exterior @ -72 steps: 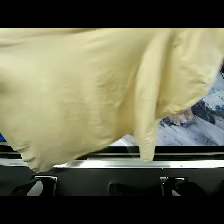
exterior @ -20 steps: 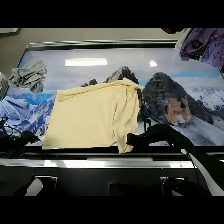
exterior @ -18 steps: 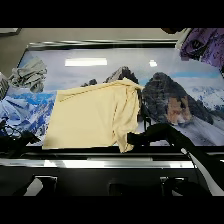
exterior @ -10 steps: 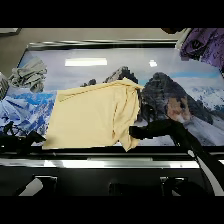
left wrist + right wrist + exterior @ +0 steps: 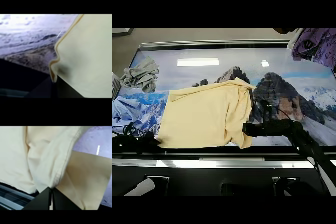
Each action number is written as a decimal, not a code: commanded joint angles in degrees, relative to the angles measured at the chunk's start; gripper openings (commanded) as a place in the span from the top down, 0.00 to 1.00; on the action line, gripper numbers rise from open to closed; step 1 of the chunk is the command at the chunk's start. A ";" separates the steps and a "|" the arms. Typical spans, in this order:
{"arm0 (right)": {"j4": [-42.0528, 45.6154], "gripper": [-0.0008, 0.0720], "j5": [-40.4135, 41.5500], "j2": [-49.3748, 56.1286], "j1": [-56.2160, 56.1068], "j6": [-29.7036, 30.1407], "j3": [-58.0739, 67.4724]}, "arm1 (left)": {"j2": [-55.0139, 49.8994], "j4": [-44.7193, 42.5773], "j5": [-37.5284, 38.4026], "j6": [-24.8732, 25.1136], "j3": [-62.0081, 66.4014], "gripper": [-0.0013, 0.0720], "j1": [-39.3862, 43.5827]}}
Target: Fold the clothes and pants, and hang the long-sleeved shirts on hangers.
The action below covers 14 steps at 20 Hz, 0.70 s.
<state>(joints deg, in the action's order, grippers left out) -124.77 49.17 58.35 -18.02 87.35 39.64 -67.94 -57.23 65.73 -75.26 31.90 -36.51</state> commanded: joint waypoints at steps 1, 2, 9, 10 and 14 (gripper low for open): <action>6.34 0.95 0.92 -1.20 0.02 -0.72 5.35 | 0.00 10.49 1.01 3.26 4.92 0.96 1.40; 10.51 0.95 1.03 -1.20 0.02 -1.75 9.14 | 0.13 11.04 1.16 2.12 8.98 0.96 2.86; 37.51 0.95 11.93 -1.36 0.02 -7.50 49.35 | 1.18 8.87 2.82 -6.93 60.70 0.96 13.84; 39.82 0.95 14.25 -1.97 0.02 -7.50 55.17 | 1.97 7.10 2.84 -8.26 66.95 0.96 14.51; 43.65 0.95 20.85 -7.80 0.02 -9.68 71.28 | 9.94 -2.10 3.91 -14.21 81.29 0.96 14.71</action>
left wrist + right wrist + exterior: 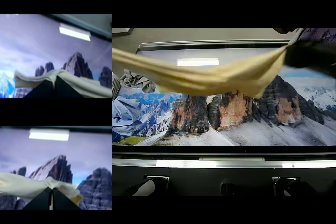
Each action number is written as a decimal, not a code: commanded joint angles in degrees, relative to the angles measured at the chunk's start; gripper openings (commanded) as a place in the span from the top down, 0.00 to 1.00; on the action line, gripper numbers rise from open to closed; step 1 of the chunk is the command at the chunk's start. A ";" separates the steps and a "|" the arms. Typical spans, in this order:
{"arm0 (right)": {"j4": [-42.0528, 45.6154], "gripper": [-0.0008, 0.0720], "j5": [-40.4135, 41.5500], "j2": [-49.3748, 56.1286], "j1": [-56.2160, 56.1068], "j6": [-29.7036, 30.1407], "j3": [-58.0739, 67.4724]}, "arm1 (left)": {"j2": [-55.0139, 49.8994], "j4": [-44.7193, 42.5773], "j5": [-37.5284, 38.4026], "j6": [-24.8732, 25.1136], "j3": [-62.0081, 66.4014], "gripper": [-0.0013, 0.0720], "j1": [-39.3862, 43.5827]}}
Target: Fold the clothes and pants, and hang the long-sleeved shirts on hangers.
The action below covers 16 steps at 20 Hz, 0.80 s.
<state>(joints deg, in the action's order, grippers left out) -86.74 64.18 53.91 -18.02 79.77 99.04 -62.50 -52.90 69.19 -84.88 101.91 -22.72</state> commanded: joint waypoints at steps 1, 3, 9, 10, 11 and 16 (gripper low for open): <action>5.62 0.95 6.64 -5.22 0.02 -2.91 13.86 | 7.56 -9.05 0.35 -5.68 11.58 0.96 0.92; 5.60 0.95 7.02 -8.94 0.02 -4.90 15.21 | 12.96 -14.91 1.03 -8.87 11.47 0.96 0.92; 6.21 0.95 8.68 -7.32 0.02 -5.75 15.21 | 16.50 -22.34 5.55 -11.58 11.34 0.97 0.92; 6.49 0.95 9.99 -5.09 0.02 -4.26 15.21 | 15.15 -22.21 6.47 -11.08 10.58 0.97 1.03; 7.08 0.95 11.21 -2.08 0.02 -2.34 14.99 | 13.49 -21.66 6.97 -9.94 9.38 0.96 1.03; 12.50 0.95 -2.08 12.46 1.92 -3.56 1.53 | -0.52 -21.33 3.58 -5.92 -3.17 0.97 1.38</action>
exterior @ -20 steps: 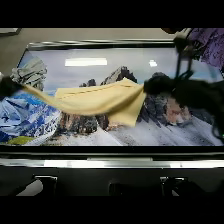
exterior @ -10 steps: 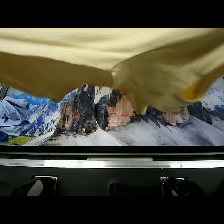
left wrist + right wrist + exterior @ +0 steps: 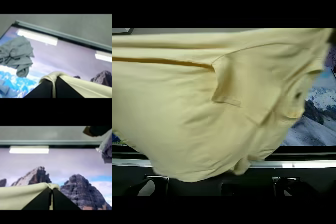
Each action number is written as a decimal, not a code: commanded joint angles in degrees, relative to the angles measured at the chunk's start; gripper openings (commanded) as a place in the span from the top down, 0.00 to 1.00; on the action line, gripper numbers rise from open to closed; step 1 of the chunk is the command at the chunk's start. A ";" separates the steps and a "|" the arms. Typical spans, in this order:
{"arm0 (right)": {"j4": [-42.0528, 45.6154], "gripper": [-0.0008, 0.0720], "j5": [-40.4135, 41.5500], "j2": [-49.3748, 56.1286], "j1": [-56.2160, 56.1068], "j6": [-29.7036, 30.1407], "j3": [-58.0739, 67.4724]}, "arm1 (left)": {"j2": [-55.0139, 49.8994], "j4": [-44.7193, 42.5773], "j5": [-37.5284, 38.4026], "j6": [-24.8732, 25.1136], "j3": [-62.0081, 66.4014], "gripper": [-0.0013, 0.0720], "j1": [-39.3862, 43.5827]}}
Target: Fold the clothes and pants, and hang the long-sleeved shirts on hangers.
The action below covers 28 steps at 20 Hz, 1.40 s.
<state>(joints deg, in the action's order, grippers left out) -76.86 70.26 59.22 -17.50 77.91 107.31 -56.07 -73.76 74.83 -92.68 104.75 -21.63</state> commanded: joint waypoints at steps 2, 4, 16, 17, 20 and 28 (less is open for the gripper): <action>-3.28 0.95 -17.31 13.88 5.70 -8.02 -12.55 | -14.97 -0.92 -7.65 1.86 -11.21 0.97 2.05; -10.36 0.95 -23.26 22.12 9.20 -9.44 -14.16 | -24.20 -0.94 -13.46 2.43 -14.12 0.97 4.94; -26.80 0.65 -22.69 43.56 13.90 -2.60 -12.57 | -48.46 -0.85 -21.79 -0.02 -10.45 0.38 14.23; -29.59 0.57 -20.48 41.79 16.06 1.73 -12.07 | -47.30 -0.85 -18.73 -0.07 -9.16 0.21 13.05; -35.63 0.49 -9.03 35.23 24.81 16.41 -12.22 | -40.68 -0.90 -10.97 4.24 -8.61 0.16 8.24; -53.31 0.44 6.56 30.01 44.24 30.58 -40.48 | -19.30 -0.92 -4.33 4.22 -30.58 0.16 -1.40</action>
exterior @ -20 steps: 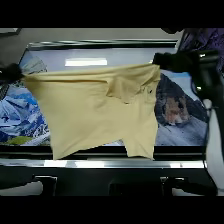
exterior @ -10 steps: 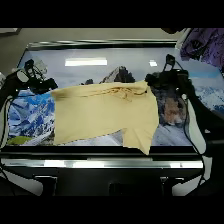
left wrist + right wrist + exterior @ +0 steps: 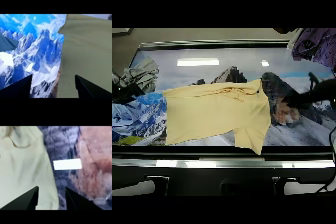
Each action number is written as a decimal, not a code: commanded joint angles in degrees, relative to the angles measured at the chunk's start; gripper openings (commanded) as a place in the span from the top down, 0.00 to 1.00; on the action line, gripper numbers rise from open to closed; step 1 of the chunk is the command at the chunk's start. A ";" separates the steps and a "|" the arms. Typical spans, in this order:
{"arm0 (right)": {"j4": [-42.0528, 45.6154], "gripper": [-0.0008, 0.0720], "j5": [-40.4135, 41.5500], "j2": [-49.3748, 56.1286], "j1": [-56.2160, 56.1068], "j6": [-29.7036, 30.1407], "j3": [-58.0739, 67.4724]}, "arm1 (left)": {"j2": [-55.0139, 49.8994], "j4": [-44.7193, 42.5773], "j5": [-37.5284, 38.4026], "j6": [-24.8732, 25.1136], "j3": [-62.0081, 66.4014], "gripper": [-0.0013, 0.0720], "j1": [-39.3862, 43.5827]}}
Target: Fold the clothes and pants, and hang the long-sleeved shirts on hangers.
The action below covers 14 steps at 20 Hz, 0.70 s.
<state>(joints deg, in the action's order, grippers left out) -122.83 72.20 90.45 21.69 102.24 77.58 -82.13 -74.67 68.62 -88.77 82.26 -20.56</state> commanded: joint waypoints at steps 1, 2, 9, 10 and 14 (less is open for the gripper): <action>-8.24 0.43 3.72 -1.22 5.03 8.02 -14.23 | 7.89 0.00 1.95 0.33 -10.12 0.16 -2.67; -9.03 0.42 2.51 -1.22 4.79 9.35 -16.90 | 8.46 0.00 2.29 0.31 -11.54 0.16 -2.69; -14.27 0.42 -1.77 2.56 1.57 16.00 -23.39 | 8.46 0.11 2.95 0.28 -12.59 0.16 -2.45; -14.84 0.42 -1.88 3.39 1.31 16.28 -23.39 | 8.48 0.13 2.99 0.28 -12.59 0.16 -2.45; -15.93 0.55 -3.78 5.20 -0.55 17.42 -23.43 | 8.50 1.22 6.99 -3.39 -13.07 0.16 -2.71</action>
<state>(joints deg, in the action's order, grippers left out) -138.54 71.13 94.32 22.44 118.15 54.61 -73.73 -74.06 72.95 -89.21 69.69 -23.03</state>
